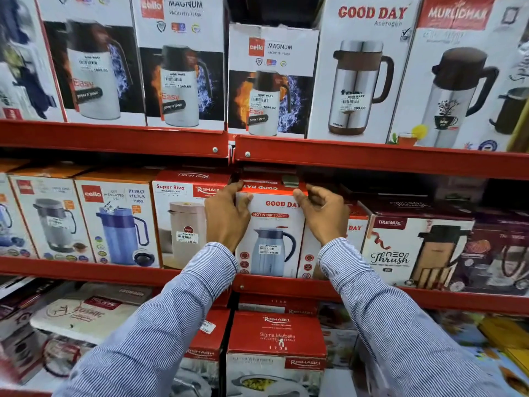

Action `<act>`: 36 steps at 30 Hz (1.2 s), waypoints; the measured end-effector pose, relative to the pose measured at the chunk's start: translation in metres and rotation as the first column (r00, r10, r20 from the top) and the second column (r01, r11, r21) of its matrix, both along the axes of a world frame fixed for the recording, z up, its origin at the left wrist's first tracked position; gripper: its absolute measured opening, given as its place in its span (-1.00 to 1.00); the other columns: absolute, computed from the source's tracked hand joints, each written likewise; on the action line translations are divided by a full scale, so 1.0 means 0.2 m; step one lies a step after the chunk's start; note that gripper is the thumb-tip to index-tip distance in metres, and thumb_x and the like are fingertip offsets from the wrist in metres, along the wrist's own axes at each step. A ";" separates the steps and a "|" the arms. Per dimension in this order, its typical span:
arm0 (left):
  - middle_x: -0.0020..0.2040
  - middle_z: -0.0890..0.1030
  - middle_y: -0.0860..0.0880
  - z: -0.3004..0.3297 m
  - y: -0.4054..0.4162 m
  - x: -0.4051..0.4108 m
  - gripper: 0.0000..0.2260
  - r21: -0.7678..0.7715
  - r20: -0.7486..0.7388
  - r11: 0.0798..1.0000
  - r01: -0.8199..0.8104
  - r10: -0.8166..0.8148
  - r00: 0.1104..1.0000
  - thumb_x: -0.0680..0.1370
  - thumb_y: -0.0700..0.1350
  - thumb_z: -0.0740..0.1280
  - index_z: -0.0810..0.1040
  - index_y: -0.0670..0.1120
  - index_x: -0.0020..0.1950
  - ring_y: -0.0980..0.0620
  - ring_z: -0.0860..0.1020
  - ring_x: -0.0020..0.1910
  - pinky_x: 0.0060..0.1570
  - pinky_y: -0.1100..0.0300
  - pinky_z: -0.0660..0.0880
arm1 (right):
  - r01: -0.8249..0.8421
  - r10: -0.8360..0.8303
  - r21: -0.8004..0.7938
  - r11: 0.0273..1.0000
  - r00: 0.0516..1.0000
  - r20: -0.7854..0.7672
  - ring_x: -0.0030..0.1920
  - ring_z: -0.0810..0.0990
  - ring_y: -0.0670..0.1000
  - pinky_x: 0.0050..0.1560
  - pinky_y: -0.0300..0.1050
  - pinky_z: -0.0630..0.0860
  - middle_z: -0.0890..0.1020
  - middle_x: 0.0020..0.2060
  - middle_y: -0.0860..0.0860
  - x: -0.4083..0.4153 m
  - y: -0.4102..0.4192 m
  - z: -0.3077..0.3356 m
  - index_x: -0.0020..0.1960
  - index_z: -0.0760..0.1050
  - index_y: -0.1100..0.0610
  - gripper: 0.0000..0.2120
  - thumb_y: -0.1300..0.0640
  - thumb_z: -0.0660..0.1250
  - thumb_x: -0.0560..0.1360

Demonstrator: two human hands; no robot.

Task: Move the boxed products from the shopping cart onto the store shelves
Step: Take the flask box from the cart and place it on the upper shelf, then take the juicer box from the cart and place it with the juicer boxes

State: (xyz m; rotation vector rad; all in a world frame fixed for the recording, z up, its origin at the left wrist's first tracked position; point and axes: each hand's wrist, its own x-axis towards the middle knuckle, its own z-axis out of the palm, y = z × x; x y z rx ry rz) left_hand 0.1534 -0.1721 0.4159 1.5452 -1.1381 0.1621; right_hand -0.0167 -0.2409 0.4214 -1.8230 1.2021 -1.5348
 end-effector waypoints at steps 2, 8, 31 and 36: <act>0.17 0.68 -0.11 -0.01 0.00 -0.01 -0.65 -0.008 -0.001 1.000 0.013 -0.013 1.000 0.56 -0.05 0.34 0.55 -0.11 0.33 -0.03 0.66 0.11 0.21 0.13 0.55 | -0.025 0.025 0.012 1.000 1.000 -0.007 0.12 0.63 -0.05 0.10 -0.21 0.56 0.67 0.15 0.06 0.00 0.00 0.00 0.28 0.54 0.14 -0.50 -0.11 0.42 0.43; 0.33 0.57 -0.11 -0.07 0.02 -0.06 -0.41 0.064 0.006 0.993 0.102 -0.102 0.995 0.51 -0.08 0.41 0.30 -0.10 0.50 -0.05 0.58 0.26 0.28 0.05 0.51 | -0.129 0.135 0.045 0.991 0.978 -0.157 0.21 0.59 0.03 0.20 -0.10 0.56 0.60 0.25 0.08 0.00 0.02 -0.08 0.47 0.29 0.05 -0.40 -0.04 0.35 0.49; 0.58 0.18 -0.13 -1.36 0.76 -0.87 -0.36 0.656 0.493 0.751 0.077 -0.504 0.709 0.57 0.20 0.13 0.15 -0.11 0.56 -0.21 0.04 0.59 0.48 -0.27 0.12 | 0.083 -0.047 -0.009 0.996 0.468 -0.882 0.48 0.23 0.24 0.43 0.22 0.26 0.27 0.51 0.16 -1.07 0.78 -1.33 0.49 0.23 0.13 -0.40 -0.04 0.21 0.51; 0.54 0.29 -0.14 -1.66 0.82 -1.08 -0.35 0.770 0.369 0.624 0.132 -0.606 0.704 0.55 0.20 0.15 0.20 -0.13 0.54 -0.21 0.14 0.56 0.46 -0.28 0.18 | 0.166 0.088 0.192 0.967 0.492 -0.866 0.42 0.33 0.23 0.44 0.14 0.29 0.35 0.46 0.16 -1.33 0.86 -1.63 0.44 0.32 0.15 -0.46 0.02 0.22 0.49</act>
